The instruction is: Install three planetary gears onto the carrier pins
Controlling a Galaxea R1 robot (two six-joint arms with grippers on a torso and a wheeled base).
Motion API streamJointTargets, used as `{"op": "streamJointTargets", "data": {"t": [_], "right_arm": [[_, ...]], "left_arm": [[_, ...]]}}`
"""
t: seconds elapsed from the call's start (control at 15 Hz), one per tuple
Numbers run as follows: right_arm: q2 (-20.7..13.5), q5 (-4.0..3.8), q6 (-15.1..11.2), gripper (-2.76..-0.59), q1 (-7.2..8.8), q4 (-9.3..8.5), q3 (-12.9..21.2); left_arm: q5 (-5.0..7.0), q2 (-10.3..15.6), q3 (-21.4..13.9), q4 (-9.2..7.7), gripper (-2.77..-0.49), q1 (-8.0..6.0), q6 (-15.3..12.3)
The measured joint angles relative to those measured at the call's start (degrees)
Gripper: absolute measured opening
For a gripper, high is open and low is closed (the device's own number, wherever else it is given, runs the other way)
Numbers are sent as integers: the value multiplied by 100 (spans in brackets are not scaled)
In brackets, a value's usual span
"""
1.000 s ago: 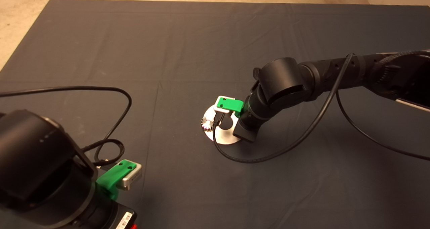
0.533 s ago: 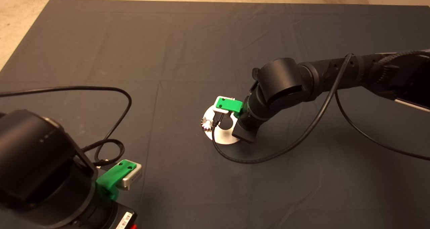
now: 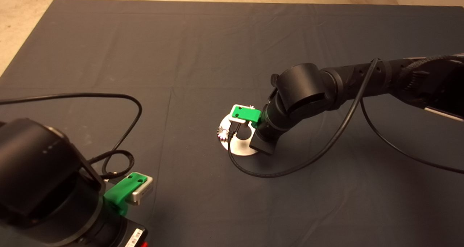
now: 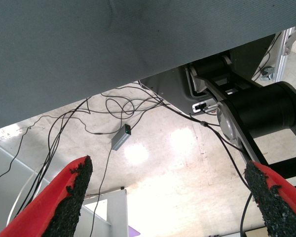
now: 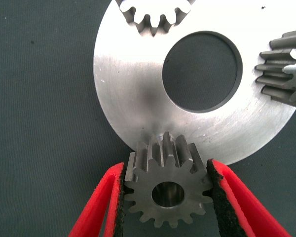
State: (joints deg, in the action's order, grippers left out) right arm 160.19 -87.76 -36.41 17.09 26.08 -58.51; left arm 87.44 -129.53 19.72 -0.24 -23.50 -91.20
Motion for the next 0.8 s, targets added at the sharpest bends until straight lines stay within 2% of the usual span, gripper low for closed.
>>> {"op": "streamJointTargets", "data": {"t": [0.47,0.8], "right_arm": [[0,5,4,-234,-12,16,-41],[25,55,150,-234,-103,5,-340]], "left_arm": [[1,1,0,0,-107,0,0],[1,1,0,0,-107,0,0]]}}
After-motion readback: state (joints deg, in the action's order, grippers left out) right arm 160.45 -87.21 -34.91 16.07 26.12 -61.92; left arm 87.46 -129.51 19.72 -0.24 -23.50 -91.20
